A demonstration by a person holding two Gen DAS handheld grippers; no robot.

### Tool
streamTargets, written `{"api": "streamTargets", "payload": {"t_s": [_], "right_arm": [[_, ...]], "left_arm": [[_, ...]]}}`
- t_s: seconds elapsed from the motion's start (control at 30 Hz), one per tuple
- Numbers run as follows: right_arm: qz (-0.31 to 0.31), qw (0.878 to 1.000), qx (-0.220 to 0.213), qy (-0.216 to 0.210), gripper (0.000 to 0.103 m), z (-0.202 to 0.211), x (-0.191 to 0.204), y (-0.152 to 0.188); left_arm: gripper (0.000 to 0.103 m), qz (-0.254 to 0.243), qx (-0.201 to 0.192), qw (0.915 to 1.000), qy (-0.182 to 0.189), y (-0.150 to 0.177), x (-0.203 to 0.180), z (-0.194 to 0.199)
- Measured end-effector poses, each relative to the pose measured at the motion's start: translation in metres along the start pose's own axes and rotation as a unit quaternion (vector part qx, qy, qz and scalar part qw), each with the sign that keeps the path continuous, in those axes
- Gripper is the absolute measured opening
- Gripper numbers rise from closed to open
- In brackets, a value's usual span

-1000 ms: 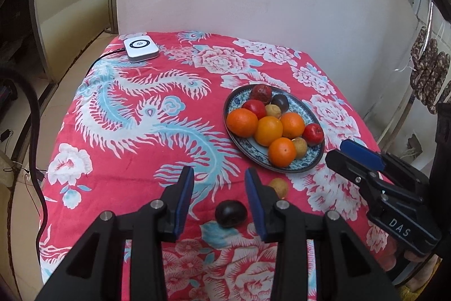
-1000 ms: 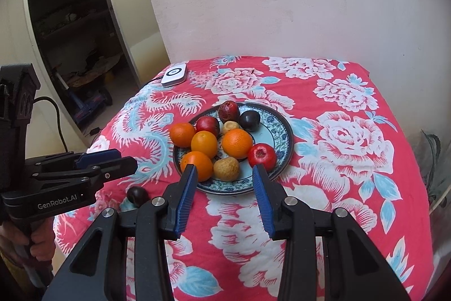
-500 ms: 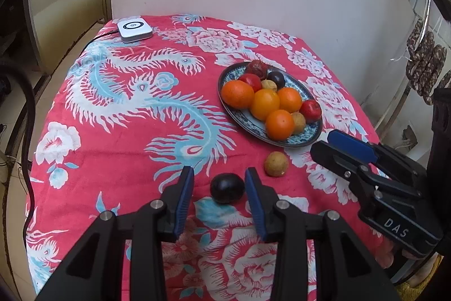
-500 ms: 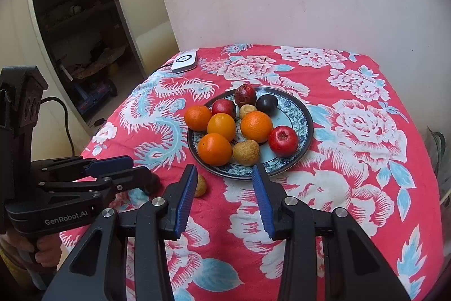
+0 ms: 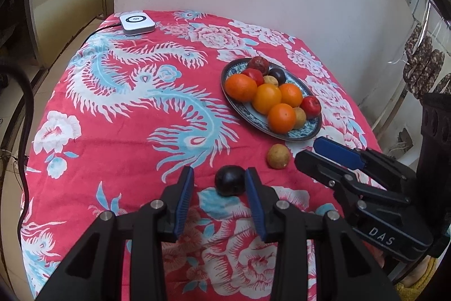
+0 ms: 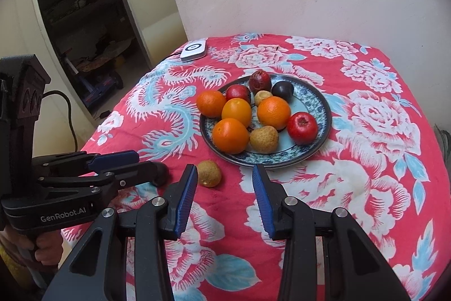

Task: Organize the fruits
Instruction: 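Lift the dark plum with the left tool while the right tool grasps the brown kiwi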

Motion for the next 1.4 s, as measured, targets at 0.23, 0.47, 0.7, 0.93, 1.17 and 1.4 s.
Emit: {"api": "streamTargets", "payload": {"t_s": [0.23,0.47,0.7,0.93,1.17,1.4], "right_arm": [[0.006,1.0,0.002,0.001,0.042,-0.002,0.005,0.002],[0.008,1.0,0.006,0.0,0.042,-0.004,0.006,0.003],[0.008,1.0,0.007,0.0,0.042,-0.005,0.007,0.003],[0.016,1.0,0.018,0.007,0.042,-0.011,0.012,0.006],[0.028,0.999,0.028,0.015,0.042,-0.019,0.021,0.007],[0.039,0.999,0.027,0.021,0.04,-0.023,0.026,0.007]], "left_arm": [[0.039,-0.005,0.008,0.9998,0.015,0.005,-0.005,-0.007],[0.026,-0.005,0.01,0.9992,0.038,0.007,-0.01,-0.011],[0.024,-0.001,0.003,0.9995,0.031,0.008,-0.011,-0.009],[0.024,0.01,-0.014,0.9998,0.011,0.006,-0.005,-0.004],[0.024,0.011,-0.029,0.9995,0.002,0.002,0.003,0.002],[0.024,0.021,-0.033,0.9992,0.006,0.002,0.008,0.004]]}}
Point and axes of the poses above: each gripper's, at about its wrist camera, not at the fingertips, and z roughly against the way its jaws point, x to its left, y to its underside, the point moved 6 cm from there along -z, roughly the way its jaws point, and after that the axes turned 12 degrees about y, right-handed, at the moved point
